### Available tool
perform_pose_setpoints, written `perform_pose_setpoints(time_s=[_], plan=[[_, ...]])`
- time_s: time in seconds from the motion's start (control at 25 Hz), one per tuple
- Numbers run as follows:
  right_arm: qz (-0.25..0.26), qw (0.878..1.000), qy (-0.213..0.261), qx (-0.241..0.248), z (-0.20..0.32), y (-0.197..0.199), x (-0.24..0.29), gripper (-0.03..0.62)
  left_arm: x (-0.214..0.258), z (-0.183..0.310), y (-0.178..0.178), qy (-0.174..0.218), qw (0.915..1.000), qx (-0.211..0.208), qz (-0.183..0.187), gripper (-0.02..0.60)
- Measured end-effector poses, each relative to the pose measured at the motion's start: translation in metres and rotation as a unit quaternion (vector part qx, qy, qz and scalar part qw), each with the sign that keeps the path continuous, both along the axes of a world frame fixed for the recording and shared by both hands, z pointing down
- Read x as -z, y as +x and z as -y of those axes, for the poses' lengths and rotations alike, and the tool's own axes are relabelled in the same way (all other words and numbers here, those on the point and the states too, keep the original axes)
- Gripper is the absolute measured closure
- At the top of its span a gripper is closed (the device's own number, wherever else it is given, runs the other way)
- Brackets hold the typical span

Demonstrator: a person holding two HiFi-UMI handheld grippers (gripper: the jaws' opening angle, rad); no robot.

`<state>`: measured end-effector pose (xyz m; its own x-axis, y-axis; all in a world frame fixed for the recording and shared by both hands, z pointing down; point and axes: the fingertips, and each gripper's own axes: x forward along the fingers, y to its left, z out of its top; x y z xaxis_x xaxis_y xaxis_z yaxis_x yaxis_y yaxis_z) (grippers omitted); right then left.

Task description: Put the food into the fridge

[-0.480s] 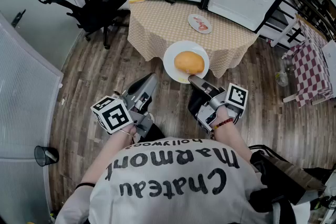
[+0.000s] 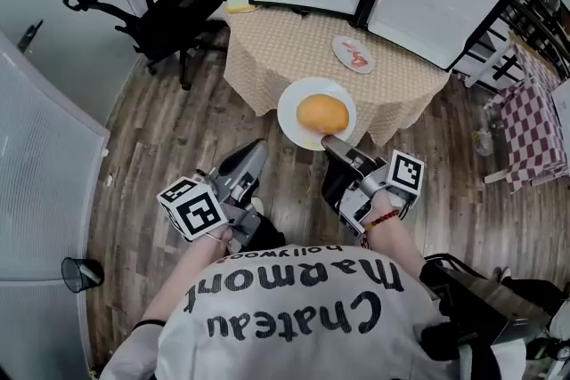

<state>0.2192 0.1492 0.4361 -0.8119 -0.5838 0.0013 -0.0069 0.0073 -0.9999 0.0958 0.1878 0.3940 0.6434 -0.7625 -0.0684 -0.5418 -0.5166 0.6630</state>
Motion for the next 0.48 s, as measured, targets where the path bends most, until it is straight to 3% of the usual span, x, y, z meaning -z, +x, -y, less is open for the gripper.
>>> perform_pose_setpoints(time_s=[0.48], plan=[[0.030, 0.999, 0.009, -0.011, 0.119, -0.096, 0.026, 0.562, 0.028, 0.133, -0.081, 0.023, 0.9988, -0.043, 0.004, 0.583]])
